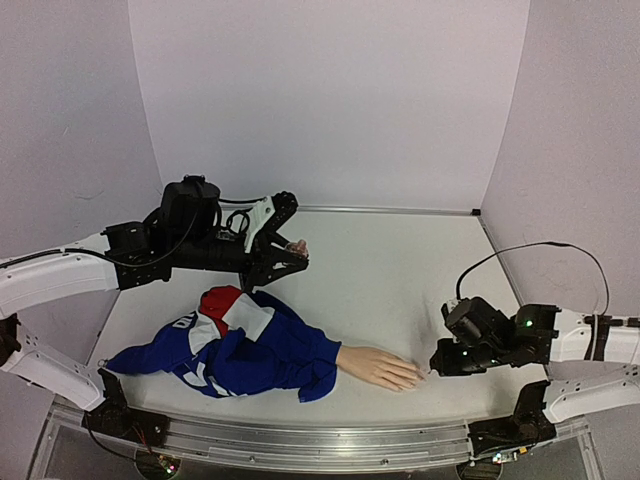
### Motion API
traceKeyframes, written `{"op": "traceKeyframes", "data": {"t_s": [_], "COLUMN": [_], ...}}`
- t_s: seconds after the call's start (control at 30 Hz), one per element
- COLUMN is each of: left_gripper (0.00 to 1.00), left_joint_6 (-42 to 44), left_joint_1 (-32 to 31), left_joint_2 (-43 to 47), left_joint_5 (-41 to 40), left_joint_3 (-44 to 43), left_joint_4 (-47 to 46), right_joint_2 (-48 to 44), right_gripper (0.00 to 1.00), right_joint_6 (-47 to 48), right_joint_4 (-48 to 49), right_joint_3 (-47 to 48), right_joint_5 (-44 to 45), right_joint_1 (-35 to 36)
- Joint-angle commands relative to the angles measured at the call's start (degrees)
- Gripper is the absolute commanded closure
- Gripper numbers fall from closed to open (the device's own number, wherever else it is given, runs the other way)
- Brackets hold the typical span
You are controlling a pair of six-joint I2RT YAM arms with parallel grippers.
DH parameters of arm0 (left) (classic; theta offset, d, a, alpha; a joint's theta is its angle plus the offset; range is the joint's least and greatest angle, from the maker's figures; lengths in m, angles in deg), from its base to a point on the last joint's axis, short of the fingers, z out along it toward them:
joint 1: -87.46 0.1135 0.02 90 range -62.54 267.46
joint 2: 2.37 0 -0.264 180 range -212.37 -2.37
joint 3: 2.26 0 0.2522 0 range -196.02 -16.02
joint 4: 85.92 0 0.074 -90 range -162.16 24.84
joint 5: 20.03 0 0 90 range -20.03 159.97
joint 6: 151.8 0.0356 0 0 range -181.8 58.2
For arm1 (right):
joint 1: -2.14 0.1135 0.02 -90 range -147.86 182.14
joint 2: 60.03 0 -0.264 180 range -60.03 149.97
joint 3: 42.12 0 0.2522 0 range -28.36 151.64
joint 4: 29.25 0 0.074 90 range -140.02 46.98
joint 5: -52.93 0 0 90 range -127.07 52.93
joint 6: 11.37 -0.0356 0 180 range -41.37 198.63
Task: Paint the nails
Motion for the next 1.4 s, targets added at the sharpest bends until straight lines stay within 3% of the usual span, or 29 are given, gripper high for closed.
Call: {"op": "traceKeyframes", "data": {"t_s": [0.0, 0.8, 1.37], "left_gripper": [1.0, 1.0, 1.0], "left_joint_6": [0.62, 0.71, 0.67], "left_joint_1": [-0.3, -0.28, -0.28], "left_joint_2": [0.19, 0.5, 0.11], "left_joint_5": [1.31, 1.19, 1.54], "left_joint_3": [-2.23, -2.05, -2.41], "left_joint_4": [-1.61, -1.59, -1.59], "right_joint_2": [-2.48, 4.96, 3.87], "right_gripper": [1.0, 1.0, 1.0], "right_joint_6": [2.33, 1.96, 2.19], "right_joint_4": [-1.87, 4.07, 3.73], "right_joint_3": [-0.08, 0.05, -0.35], "right_joint_5": [-0.81, -1.87, -2.44], "right_joint_1": [0.27, 0.29, 0.25]}}
